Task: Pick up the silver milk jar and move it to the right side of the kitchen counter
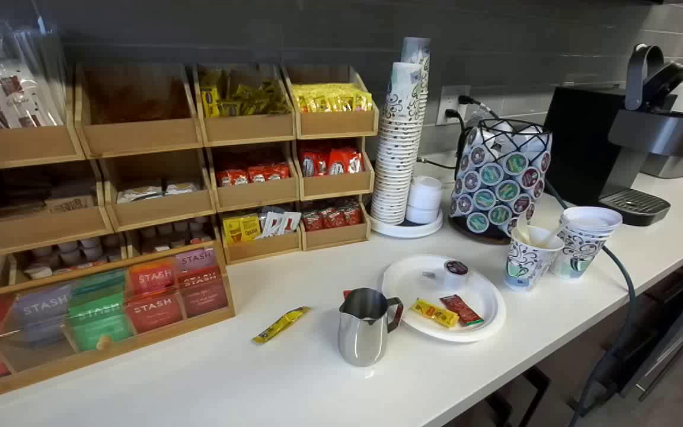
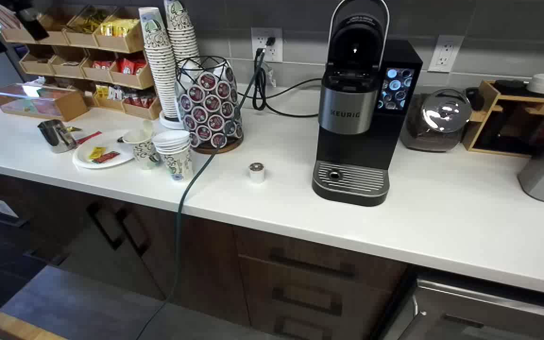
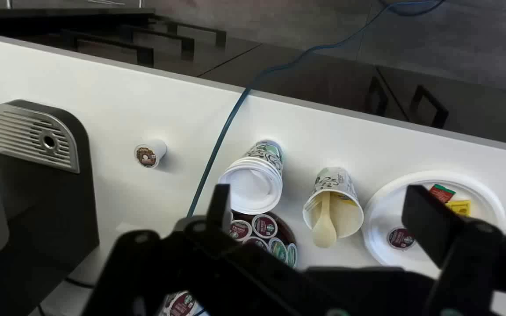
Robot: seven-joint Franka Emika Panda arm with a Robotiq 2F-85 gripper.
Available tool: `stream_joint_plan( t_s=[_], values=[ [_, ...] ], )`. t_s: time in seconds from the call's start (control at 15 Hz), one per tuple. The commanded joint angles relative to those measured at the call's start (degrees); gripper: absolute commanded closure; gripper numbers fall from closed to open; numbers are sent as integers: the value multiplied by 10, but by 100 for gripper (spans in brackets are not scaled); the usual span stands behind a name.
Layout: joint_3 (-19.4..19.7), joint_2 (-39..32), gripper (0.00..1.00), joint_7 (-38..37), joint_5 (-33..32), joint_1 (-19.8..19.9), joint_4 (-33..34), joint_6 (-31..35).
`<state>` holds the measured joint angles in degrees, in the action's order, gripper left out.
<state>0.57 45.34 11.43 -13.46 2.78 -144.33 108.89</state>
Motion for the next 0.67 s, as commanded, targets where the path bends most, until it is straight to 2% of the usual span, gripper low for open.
stream_joint_plan(
  t_s=[0.0,0.6],
  values=[
    [7,0,0,-6,-6,-10,1,-3],
    [7,0,0,-6,-6,-10,1,-3]
  ],
)
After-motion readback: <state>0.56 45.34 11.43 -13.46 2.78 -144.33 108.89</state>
